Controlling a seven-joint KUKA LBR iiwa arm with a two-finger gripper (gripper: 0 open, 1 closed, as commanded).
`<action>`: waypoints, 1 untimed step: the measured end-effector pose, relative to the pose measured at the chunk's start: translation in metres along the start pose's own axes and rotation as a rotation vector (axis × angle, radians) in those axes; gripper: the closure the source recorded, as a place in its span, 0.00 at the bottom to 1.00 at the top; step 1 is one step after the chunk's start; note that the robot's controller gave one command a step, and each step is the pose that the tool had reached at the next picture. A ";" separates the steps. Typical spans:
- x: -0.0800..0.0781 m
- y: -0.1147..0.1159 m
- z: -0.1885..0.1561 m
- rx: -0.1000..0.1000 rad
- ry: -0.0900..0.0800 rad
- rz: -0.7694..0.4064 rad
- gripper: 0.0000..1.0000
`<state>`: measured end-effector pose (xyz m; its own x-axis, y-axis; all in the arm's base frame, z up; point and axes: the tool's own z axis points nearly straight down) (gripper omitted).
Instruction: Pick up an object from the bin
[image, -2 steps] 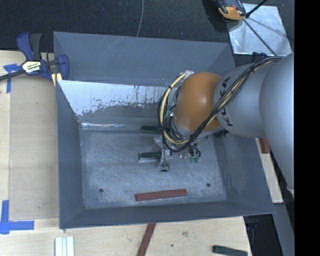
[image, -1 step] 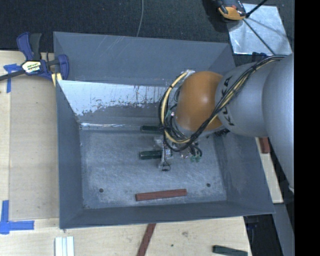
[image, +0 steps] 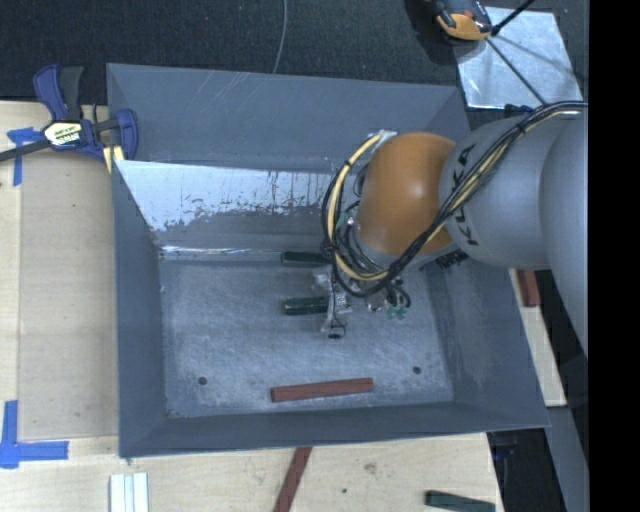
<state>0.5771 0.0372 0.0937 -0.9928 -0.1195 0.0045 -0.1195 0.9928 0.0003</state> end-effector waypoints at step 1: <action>-0.003 0.000 -0.017 0.000 -0.009 0.001 1.00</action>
Offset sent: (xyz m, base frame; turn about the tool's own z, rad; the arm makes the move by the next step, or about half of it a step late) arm 0.0000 0.0002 0.0280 0.0000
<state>0.5800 0.0371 0.1103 -0.9930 -0.1181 -0.0048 -0.1181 0.9930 -0.0001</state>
